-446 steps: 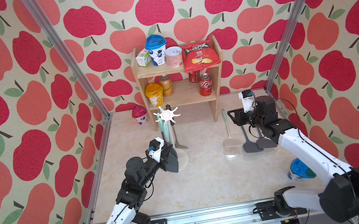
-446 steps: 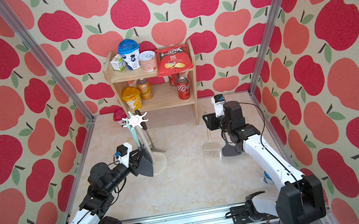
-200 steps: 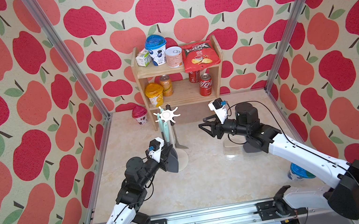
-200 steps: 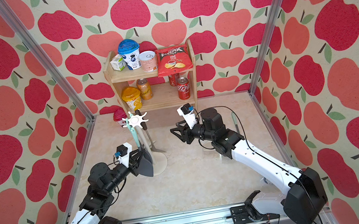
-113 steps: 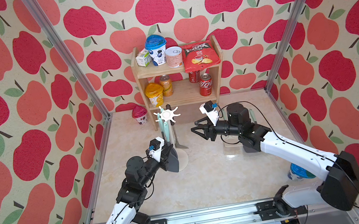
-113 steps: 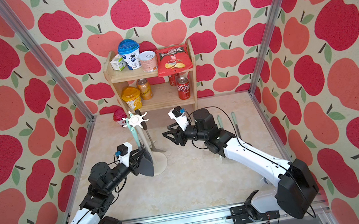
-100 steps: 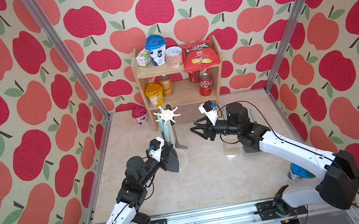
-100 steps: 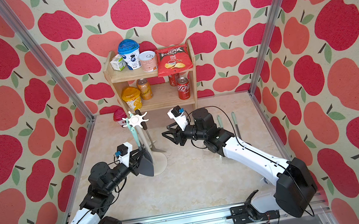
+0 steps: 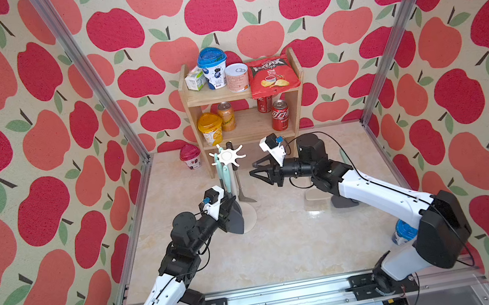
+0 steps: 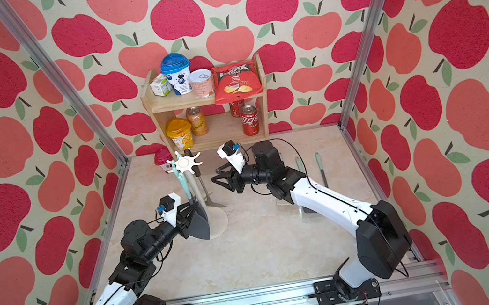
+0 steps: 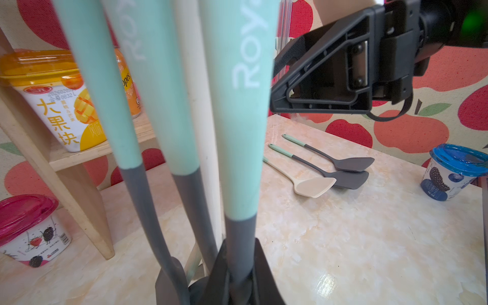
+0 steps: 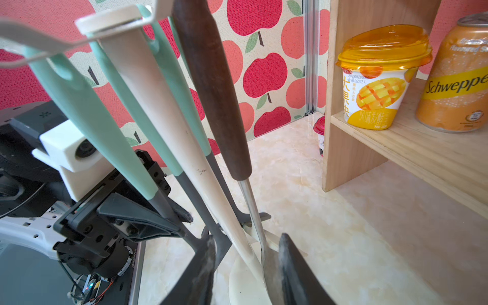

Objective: Take the spatula off the kitchen utensil rack
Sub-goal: Take off the spatula from the rack.

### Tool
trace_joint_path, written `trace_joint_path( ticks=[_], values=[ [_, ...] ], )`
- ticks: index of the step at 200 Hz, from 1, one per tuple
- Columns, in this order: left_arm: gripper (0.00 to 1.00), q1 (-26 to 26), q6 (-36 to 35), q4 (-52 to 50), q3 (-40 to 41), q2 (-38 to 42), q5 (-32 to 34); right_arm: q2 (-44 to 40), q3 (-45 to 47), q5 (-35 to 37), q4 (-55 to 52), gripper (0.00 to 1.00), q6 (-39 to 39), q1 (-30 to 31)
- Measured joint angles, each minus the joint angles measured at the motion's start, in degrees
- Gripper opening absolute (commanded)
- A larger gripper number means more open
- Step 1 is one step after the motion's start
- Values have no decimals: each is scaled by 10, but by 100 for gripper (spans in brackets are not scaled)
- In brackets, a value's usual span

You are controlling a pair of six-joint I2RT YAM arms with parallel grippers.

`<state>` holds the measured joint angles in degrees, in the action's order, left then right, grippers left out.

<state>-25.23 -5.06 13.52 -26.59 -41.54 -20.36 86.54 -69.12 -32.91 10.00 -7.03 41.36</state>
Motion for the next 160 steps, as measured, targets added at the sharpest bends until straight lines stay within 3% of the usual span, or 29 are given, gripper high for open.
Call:
trace_joint_path(
  ticks=[160],
  values=[
    [0,0,0,5,-2,-8,0,124,-98,-95,11,41,10,0]
  ],
)
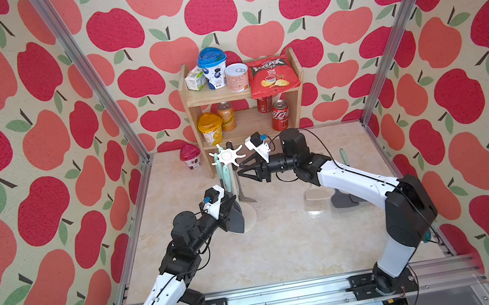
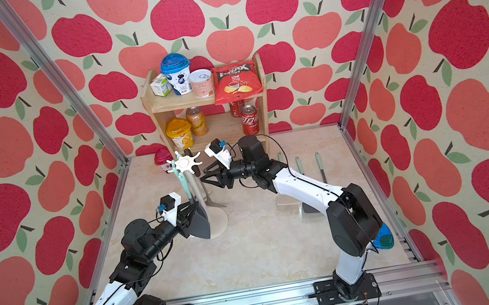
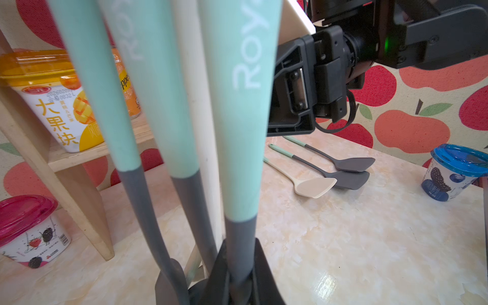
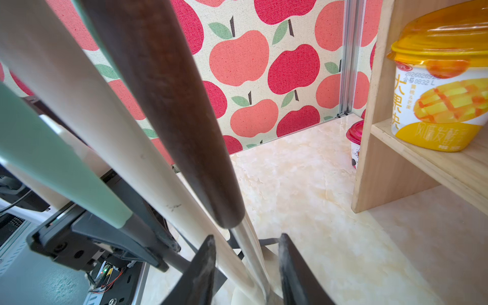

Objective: Take the spatula off the kitchen utensil rack
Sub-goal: Take off the spatula from the rack.

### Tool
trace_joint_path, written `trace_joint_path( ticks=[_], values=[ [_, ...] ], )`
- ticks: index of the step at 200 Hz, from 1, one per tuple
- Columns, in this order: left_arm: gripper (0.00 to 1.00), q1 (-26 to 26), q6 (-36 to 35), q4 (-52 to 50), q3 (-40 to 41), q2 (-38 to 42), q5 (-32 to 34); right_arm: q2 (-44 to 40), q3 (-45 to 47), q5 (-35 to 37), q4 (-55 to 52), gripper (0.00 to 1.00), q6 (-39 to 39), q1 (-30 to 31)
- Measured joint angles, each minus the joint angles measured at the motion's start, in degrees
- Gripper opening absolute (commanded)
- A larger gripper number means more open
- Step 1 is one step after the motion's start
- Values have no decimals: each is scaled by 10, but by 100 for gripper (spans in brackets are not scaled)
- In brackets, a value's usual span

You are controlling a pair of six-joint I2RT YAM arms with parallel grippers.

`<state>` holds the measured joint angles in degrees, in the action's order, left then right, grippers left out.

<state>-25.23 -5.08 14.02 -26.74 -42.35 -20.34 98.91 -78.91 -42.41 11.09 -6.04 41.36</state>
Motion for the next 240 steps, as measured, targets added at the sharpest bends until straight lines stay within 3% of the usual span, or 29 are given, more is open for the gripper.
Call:
trace_joint_path(
  ticks=[91,188,240],
  values=[
    [0,0,0,0,0,0,0,31,-19,-26,1,36,-4,3],
    [0,1,1,0,-1,0,2,45,-24,-23,23,5,16,15],
    [0,1,1,0,-1,0,2,44,-24,12,21,0,56,25]
  ],
)
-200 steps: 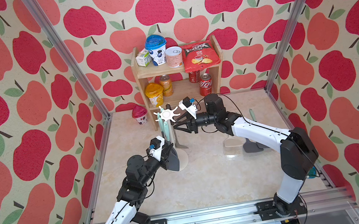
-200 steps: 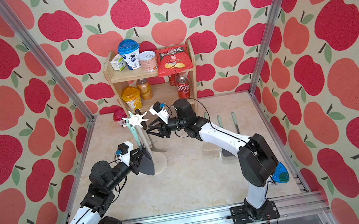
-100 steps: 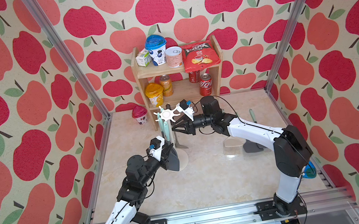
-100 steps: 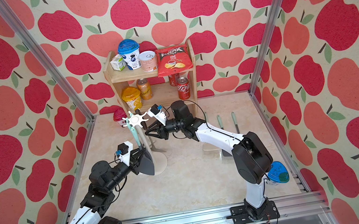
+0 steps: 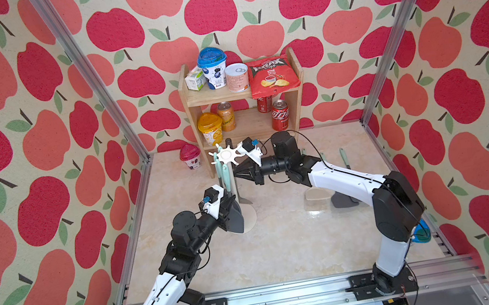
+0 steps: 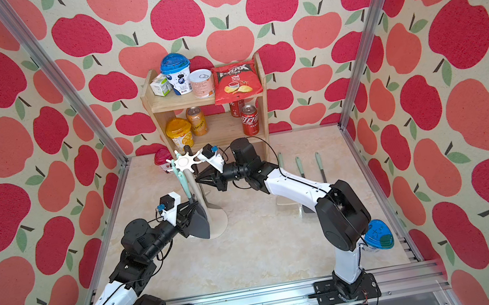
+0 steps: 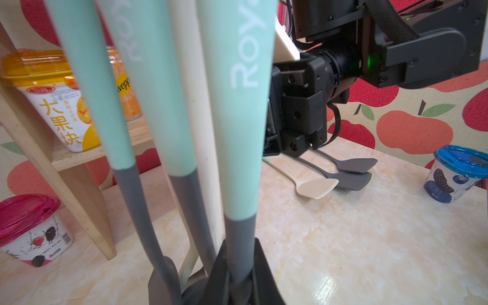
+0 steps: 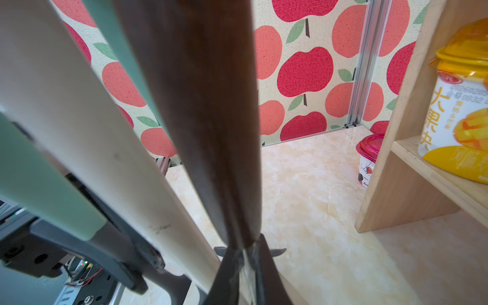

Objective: Take the spatula off the kitchen utensil rack
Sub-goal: Take off the spatula from the rack.

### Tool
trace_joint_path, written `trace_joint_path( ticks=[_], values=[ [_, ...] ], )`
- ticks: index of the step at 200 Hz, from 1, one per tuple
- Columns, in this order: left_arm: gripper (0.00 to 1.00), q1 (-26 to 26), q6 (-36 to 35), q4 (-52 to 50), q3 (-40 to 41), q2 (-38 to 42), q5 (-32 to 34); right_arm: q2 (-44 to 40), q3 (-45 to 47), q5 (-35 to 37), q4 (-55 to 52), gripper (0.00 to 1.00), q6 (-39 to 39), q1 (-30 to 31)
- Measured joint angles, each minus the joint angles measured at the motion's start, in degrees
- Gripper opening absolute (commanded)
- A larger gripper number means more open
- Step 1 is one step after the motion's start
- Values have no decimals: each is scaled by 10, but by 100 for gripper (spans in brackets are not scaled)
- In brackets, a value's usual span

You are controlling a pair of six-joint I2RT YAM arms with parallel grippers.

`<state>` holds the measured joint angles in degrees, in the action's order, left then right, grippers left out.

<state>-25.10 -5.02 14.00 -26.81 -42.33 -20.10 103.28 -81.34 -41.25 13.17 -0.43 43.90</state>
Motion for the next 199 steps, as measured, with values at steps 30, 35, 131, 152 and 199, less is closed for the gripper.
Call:
trace_joint_path(
  ticks=[30,35,131,152,199],
  values=[
    [0,0,0,0,0,0,0,-6,0,38,-8,0,14,9],
    [0,0,0,0,0,0,0,-7,0,44,-9,0,16,10],
    [0,0,3,-4,0,3,-2,-27,37,223,-9,0,4,11],
    [0,0,3,-4,0,3,-3,-27,50,252,-8,0,0,8],
    [0,0,3,-4,0,3,-3,-45,55,332,-28,0,-12,8]
  ],
)
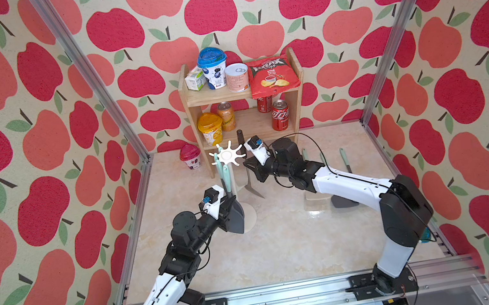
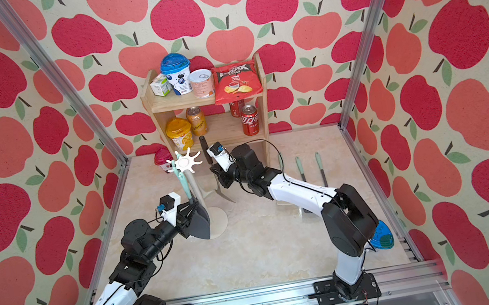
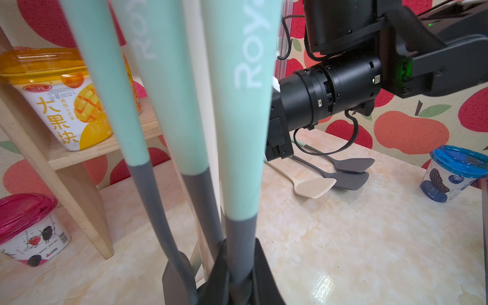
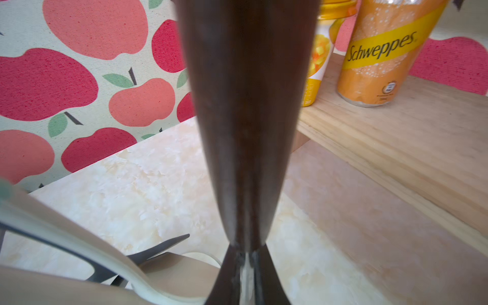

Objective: Take the spatula off the kitchen utensil rack
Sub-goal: Take off the spatula from the rack.

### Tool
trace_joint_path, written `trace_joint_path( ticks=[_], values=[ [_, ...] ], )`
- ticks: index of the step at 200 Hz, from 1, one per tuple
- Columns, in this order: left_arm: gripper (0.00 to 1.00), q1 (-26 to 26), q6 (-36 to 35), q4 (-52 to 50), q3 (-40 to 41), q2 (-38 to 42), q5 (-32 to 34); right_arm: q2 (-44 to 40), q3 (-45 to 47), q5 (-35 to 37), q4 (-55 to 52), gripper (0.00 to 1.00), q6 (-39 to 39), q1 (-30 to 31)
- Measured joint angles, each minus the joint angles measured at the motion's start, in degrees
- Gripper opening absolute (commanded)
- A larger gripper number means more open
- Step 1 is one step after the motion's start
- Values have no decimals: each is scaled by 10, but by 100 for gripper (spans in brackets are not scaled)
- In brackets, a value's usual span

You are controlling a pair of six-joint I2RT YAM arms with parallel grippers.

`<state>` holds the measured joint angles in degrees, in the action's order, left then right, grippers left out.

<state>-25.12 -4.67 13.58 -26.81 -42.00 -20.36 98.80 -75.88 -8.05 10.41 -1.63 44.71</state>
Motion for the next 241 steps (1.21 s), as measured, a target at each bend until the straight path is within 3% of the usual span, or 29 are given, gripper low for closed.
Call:
trace_joint_path(
  ticks=[120,198,241],
  values=[
    [0,0,0,-1,0,1,0,-40,-105,215,-242,0,-103,-2],
    [0,0,0,-1,0,1,0,-58,-115,250,-358,0,-163,-37],
    [0,0,0,-1,0,1,-1,-55,-104,251,-354,0,-181,-47]
  ],
)
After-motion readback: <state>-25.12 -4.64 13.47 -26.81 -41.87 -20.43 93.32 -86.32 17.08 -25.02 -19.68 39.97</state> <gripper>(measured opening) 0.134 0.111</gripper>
